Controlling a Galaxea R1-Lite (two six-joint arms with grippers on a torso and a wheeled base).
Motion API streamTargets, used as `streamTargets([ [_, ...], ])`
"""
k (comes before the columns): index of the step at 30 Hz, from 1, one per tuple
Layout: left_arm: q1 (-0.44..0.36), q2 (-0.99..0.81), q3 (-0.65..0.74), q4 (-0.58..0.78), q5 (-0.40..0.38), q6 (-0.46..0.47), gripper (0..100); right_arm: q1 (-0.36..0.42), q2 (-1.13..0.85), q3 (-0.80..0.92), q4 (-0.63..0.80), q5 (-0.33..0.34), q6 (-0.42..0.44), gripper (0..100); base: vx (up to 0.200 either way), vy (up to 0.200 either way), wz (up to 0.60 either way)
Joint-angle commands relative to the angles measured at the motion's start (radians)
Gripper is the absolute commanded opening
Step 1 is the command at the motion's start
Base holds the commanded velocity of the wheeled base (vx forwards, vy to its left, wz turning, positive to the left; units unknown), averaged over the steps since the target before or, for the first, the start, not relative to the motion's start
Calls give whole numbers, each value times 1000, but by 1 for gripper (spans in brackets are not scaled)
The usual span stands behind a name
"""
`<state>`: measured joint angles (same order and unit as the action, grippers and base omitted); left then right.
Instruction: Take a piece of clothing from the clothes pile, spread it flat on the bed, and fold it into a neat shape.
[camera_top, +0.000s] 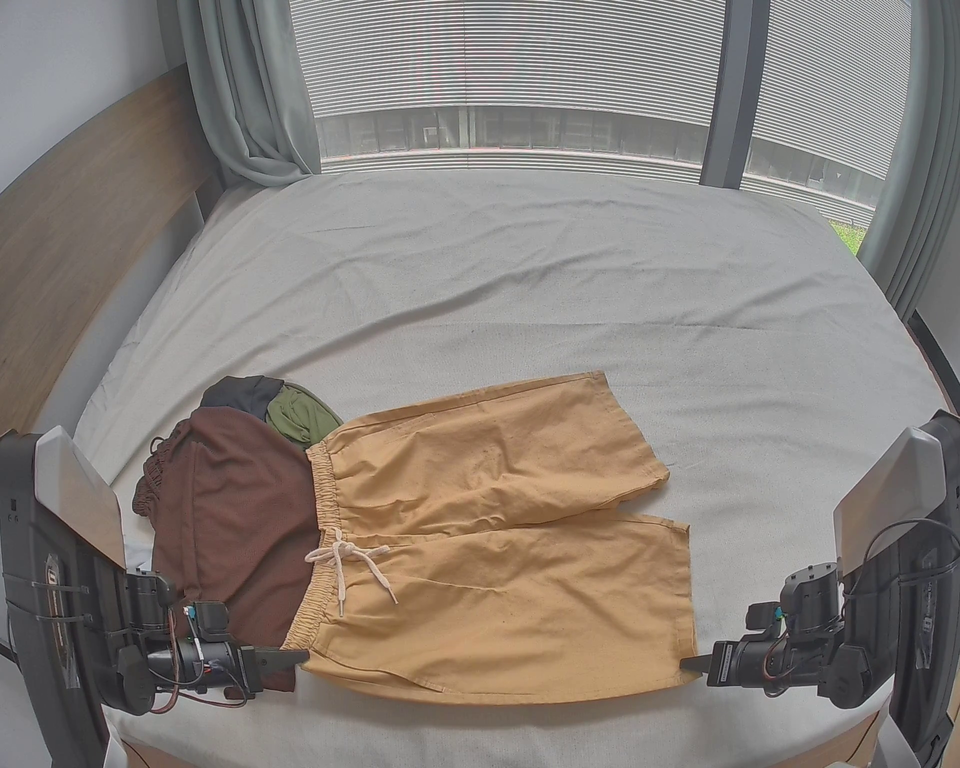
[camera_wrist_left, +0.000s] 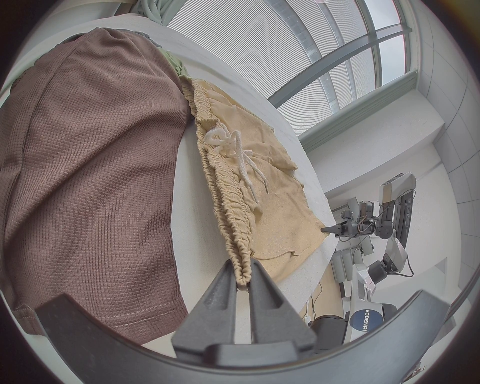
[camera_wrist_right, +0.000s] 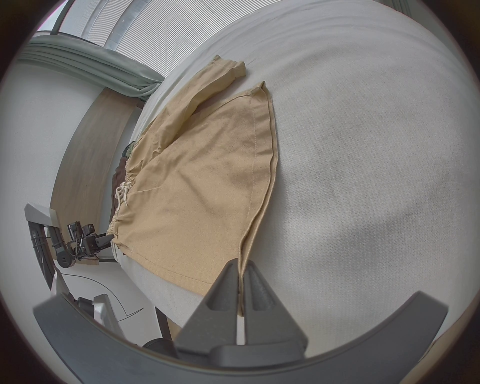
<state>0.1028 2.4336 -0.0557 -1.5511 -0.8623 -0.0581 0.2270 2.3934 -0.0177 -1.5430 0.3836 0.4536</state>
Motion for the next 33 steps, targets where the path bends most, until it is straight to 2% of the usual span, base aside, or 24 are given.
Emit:
streamTargets([
  [1,-8,-15,-21,-3,-12,4,0,-9,-76,1,-2,32,7,0,0,0,0],
  [13,-15,-65,-116,-3,-20,-20,0,-18,-171,-45,-2,40,48,0,0,0,0],
  [18,-15,-90,-145,-3,-20,-72,0,-15,-207,-64,-2,40,105,0,0,0,0],
  [33,-15,-91,-167,-3,-21,-101,0,-17,-206,-65,-2,40,105,0,0,0,0],
])
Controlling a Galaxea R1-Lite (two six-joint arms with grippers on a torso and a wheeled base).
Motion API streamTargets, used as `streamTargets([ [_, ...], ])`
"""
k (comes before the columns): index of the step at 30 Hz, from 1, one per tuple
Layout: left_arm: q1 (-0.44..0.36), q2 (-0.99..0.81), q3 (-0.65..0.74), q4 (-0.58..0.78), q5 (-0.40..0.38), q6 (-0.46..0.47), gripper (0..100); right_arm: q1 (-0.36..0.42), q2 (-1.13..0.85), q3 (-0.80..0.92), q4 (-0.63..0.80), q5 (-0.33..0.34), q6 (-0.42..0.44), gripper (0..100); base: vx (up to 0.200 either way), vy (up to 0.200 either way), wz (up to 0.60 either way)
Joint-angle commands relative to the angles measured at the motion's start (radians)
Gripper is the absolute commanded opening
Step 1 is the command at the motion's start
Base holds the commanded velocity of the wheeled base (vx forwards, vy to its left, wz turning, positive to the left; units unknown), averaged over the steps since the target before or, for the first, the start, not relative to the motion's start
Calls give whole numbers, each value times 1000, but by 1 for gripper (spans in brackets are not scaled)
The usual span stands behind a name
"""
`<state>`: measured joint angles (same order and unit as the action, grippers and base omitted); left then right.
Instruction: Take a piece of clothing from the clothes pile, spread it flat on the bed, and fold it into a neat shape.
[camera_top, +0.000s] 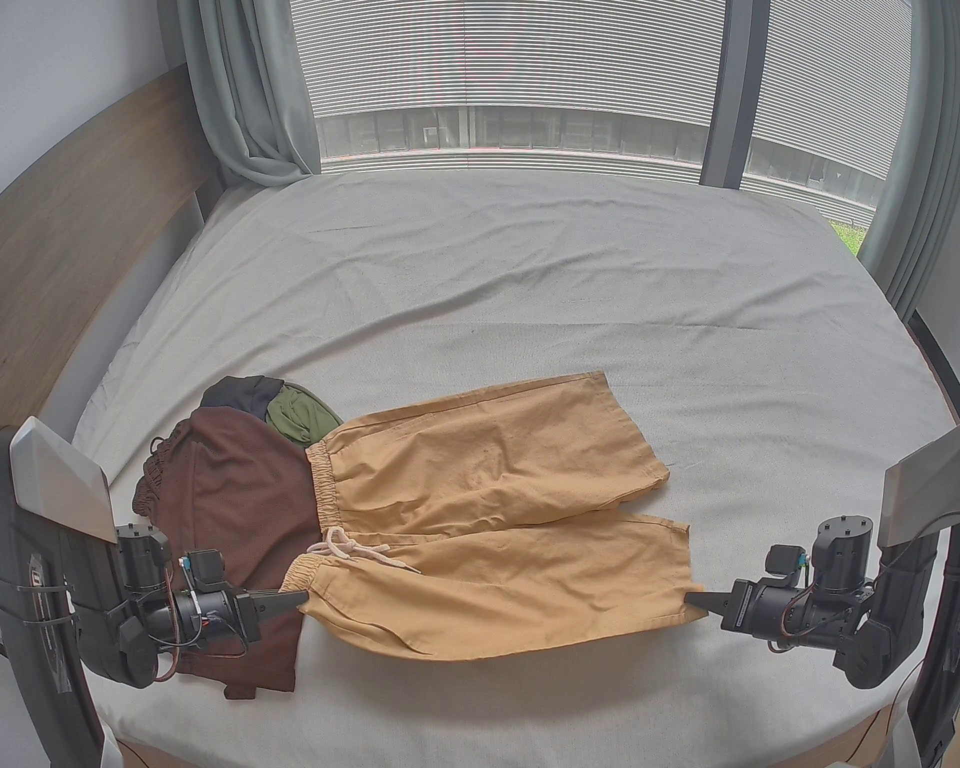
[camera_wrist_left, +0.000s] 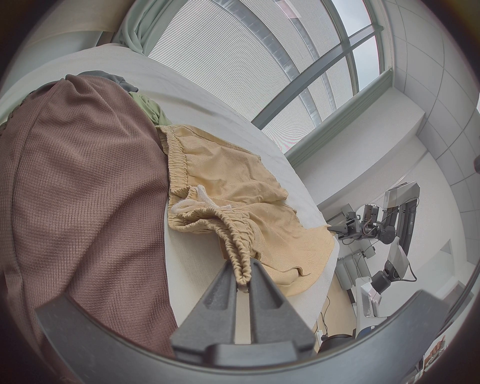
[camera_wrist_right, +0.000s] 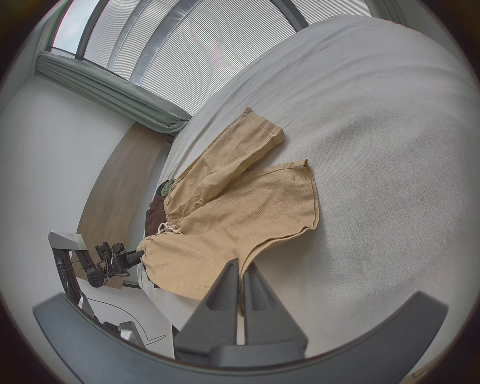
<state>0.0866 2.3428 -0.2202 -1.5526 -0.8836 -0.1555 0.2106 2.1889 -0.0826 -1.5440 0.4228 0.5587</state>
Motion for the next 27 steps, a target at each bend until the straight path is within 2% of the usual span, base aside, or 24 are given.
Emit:
streamTargets([
  [1,1,-2,-4,-1,0,-13,0,0,-1,-2,-1,1,0,0,0,0,0],
  [5,1,-5,-19,-3,0,-56,0,1,-3,-8,-1,-1,1,0,0,0,0],
  [14,10,-39,-34,-3,0,-76,0,-5,-3,-16,-1,-1,1,0,0,0,0],
  [18,-1,-80,-50,-1,2,-131,0,-4,-1,-25,-1,-4,0,0,0,0,0],
  [27,-13,-74,-82,-1,2,-134,0,1,2,-26,-1,-6,1,0,0,0,0],
])
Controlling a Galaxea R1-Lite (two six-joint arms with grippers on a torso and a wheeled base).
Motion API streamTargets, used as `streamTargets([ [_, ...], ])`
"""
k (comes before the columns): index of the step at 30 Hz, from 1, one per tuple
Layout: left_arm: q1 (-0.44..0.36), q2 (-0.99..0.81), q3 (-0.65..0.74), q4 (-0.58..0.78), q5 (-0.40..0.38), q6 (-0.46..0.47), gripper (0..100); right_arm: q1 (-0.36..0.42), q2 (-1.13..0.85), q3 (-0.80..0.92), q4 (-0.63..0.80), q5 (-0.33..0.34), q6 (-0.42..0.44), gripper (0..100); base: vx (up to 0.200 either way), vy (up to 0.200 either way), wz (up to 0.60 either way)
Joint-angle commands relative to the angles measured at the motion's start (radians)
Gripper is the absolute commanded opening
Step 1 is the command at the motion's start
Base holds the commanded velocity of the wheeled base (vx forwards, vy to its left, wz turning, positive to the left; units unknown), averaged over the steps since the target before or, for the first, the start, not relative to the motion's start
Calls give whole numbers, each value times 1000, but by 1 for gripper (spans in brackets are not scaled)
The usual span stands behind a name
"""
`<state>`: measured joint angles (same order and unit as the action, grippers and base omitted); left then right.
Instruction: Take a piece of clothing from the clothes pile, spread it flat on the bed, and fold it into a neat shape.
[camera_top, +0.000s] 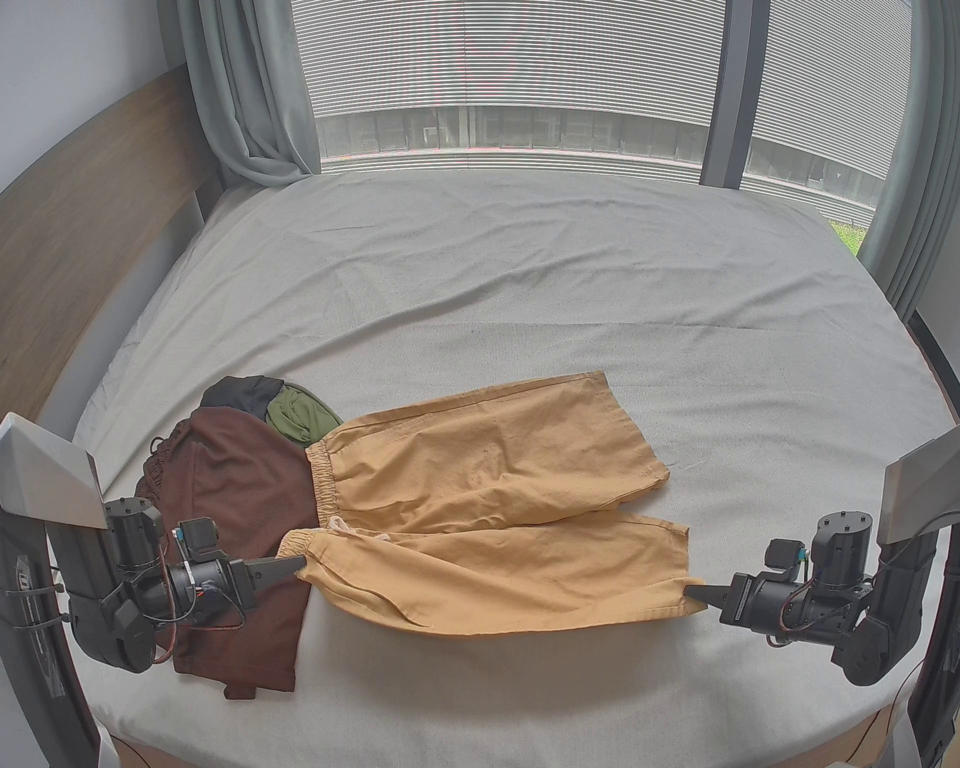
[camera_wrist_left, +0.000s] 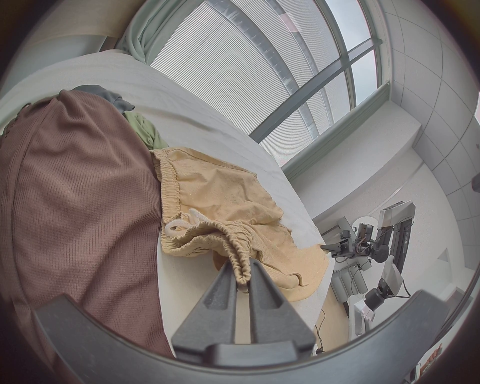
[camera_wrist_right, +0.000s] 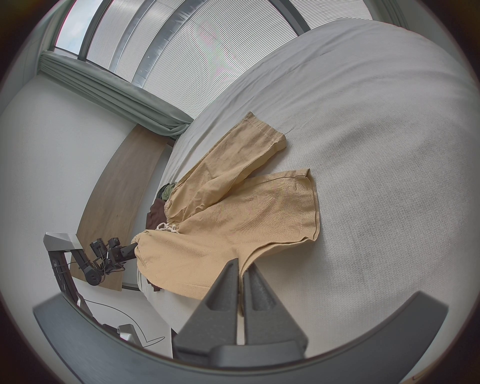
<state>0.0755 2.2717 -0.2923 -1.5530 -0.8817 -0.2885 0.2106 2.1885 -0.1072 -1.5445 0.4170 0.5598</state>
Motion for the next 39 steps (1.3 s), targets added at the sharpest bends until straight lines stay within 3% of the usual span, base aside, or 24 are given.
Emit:
streamTargets([
  [1,0,0,-14,-1,0,-1,0,1,-3,-2,0,0,0,0,0,0,0],
  [4,3,0,-36,-1,3,-12,0,-4,-4,-8,0,-4,-4,0,0,0,0],
  [7,1,0,-53,-1,9,-46,0,-2,-7,-42,0,-60,-18,0,0,0,0],
  [11,-10,-1,-56,-1,12,-84,0,3,-41,-85,1,-64,-14,0,0,0,0],
  [16,-51,15,-87,-1,104,-158,0,0,-41,-154,1,-66,3,0,0,0,0],
  [25,-60,6,-130,-2,141,-262,0,-10,-36,-264,1,-69,60,0,0,0,0],
  [28,-76,5,-168,-2,234,-331,0,-20,-33,-313,3,-70,63,0,0,0,0],
  [31,-85,3,-189,-2,277,-365,0,-20,-27,-342,3,-70,65,0,0,0,0],
  [39,-106,5,-205,-2,290,-376,0,-33,-1,-422,3,-67,80,0,0,0,0],
])
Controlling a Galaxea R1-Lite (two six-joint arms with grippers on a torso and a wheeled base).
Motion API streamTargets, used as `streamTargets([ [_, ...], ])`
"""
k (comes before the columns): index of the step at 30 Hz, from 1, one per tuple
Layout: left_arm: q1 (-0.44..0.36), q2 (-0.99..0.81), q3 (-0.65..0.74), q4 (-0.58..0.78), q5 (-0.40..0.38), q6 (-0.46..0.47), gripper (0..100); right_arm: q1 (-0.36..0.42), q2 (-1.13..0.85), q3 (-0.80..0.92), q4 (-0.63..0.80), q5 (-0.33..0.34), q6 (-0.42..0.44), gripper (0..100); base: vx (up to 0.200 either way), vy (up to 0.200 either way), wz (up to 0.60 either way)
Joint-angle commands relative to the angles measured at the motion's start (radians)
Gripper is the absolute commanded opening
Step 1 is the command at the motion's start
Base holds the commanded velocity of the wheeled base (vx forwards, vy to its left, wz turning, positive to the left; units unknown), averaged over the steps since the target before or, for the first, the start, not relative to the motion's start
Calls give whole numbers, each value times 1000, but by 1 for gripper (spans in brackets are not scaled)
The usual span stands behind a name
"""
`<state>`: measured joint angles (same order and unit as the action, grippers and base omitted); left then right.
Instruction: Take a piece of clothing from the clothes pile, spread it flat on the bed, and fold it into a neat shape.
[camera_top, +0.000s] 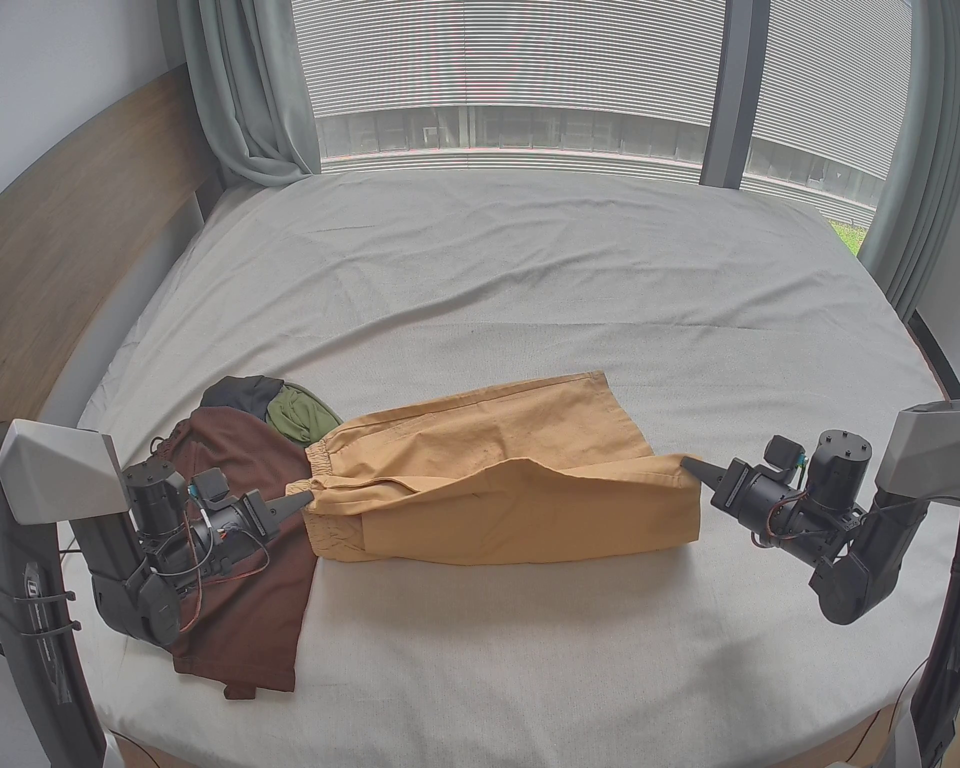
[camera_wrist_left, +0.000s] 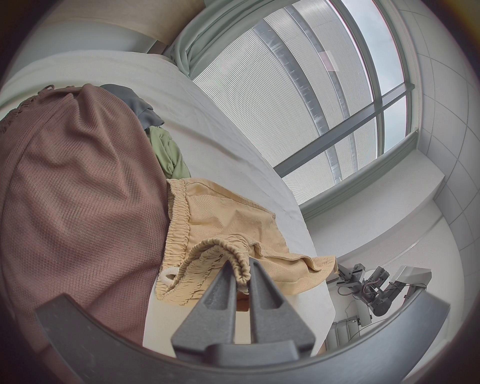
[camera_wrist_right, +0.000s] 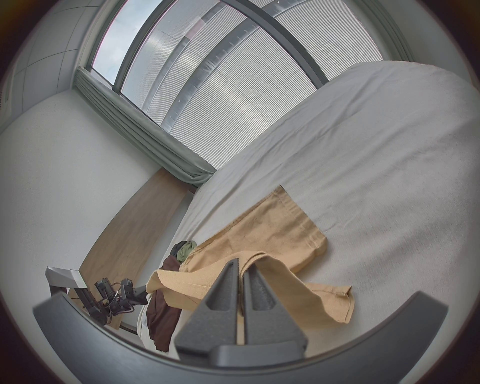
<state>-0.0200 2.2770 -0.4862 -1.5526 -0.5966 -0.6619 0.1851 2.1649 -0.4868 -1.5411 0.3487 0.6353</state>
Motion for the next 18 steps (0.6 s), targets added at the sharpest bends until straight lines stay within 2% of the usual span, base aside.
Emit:
streamTargets([
  [1,-14,-2,-14,-3,12,-5,0,-9,32,-55,-1,1,4,0,0,0,0],
  [8,-31,1,-35,-4,67,-8,0,-10,105,-199,4,3,4,0,0,0,0],
  [18,-31,6,-55,-4,97,-15,0,-9,154,-348,50,7,4,0,0,0,0],
])
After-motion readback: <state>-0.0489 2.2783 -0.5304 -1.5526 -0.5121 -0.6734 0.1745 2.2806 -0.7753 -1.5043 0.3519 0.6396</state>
